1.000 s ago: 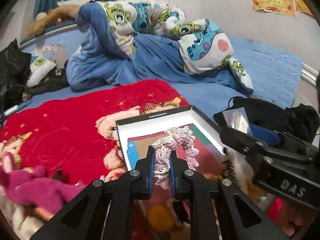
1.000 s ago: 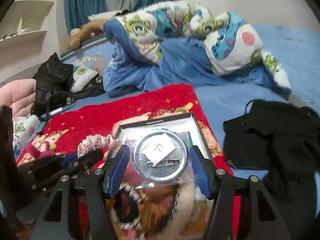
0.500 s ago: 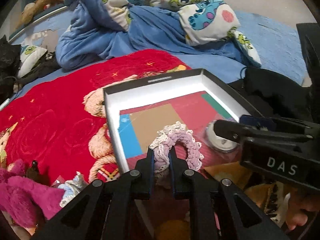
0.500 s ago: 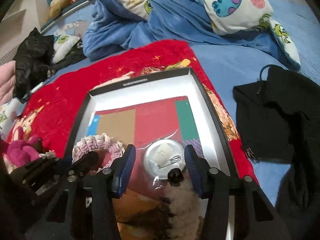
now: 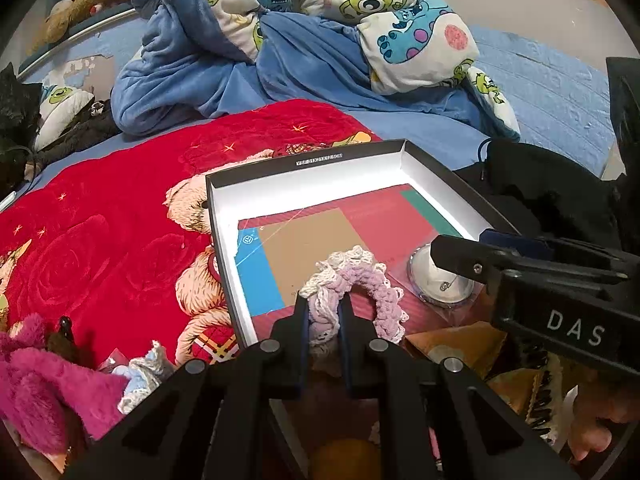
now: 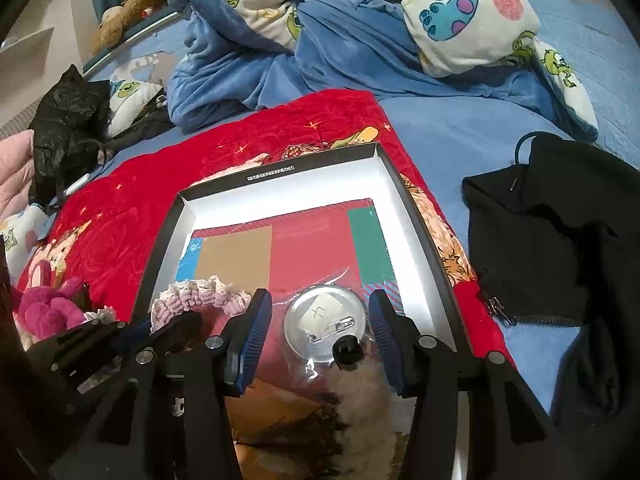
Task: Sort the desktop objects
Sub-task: 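Open the left tool over the box while the right tool lowers and releases the badge bag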
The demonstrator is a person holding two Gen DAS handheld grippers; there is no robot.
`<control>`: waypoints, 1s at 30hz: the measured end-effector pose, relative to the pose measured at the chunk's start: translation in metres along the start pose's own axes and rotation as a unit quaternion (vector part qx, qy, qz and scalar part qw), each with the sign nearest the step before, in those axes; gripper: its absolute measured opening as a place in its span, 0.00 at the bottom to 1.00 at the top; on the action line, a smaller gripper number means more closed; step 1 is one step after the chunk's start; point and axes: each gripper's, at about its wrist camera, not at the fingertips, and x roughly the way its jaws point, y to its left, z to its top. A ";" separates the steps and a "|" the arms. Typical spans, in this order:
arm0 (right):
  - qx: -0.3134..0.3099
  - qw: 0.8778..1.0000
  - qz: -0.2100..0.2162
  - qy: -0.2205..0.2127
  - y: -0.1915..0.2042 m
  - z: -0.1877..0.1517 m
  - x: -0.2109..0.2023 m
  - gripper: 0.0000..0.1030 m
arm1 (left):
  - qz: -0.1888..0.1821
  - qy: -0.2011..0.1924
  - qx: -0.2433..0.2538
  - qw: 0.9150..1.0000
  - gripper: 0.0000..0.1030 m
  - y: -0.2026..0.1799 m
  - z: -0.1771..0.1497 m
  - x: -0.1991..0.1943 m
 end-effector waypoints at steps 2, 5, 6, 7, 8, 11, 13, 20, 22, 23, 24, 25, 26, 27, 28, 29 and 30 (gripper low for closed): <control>0.001 1.000 -0.001 -0.001 0.000 0.000 0.000 0.48 | 0.000 0.000 0.000 1.000 0.13 0.000 0.000 0.000; 0.001 1.000 -0.002 0.000 -0.001 0.000 0.000 0.49 | 0.002 -0.004 0.001 1.000 0.13 0.000 -0.001 -0.001; 0.001 1.000 -0.003 -0.001 -0.001 0.000 0.000 0.50 | 0.005 -0.007 0.001 1.000 0.13 0.000 -0.001 -0.002; 0.001 1.000 -0.003 -0.001 -0.001 0.000 0.000 0.53 | 0.008 -0.008 0.002 1.000 0.15 -0.001 -0.002 -0.002; 0.002 1.000 -0.003 -0.002 -0.001 -0.001 0.000 0.54 | 0.009 -0.009 0.002 1.000 0.18 -0.001 -0.002 -0.003; 0.000 1.000 -0.005 -0.001 0.000 -0.001 0.000 0.55 | 0.013 -0.015 0.004 1.000 0.32 -0.001 -0.002 -0.006; -0.002 1.000 -0.005 -0.002 0.001 -0.001 -0.001 0.55 | 0.012 -0.019 0.007 1.000 0.38 -0.002 -0.001 -0.008; 0.003 1.000 0.000 -0.014 -0.001 0.000 -0.006 0.86 | 0.024 -0.052 0.025 0.998 0.86 -0.007 0.000 -0.021; 0.007 1.000 0.005 -0.021 -0.002 0.001 -0.009 1.00 | 0.052 -0.074 0.022 0.996 1.00 -0.006 0.002 -0.028; 0.007 1.000 0.009 -0.028 -0.002 0.002 -0.012 1.00 | 0.056 -0.081 0.016 0.995 1.00 -0.003 0.003 -0.032; 0.008 0.999 0.009 -0.030 -0.001 0.002 -0.013 1.00 | 0.051 -0.080 0.008 0.995 1.00 0.000 0.005 -0.033; 0.009 0.999 0.007 -0.031 -0.001 0.002 -0.013 1.00 | 0.035 -0.074 -0.002 0.997 1.00 0.004 0.006 -0.033; 0.009 0.999 0.004 -0.031 -0.001 0.002 -0.013 1.00 | 0.027 -0.072 -0.008 0.997 1.00 0.006 0.007 -0.033; 0.009 1.000 0.004 -0.030 -0.001 0.003 -0.012 1.00 | 0.026 -0.072 -0.010 0.997 1.00 0.007 0.007 -0.032; 0.010 1.000 0.004 -0.030 -0.001 0.003 -0.012 1.00 | 0.033 -0.071 -0.006 0.997 1.00 0.006 0.007 -0.031; 0.010 0.999 0.005 -0.031 -0.001 0.003 -0.013 1.00 | 0.037 -0.070 -0.002 0.997 1.00 0.005 0.006 -0.031; 0.010 0.999 0.007 -0.033 -0.001 0.002 -0.013 1.00 | 0.040 -0.070 0.001 0.997 1.00 0.004 0.006 -0.030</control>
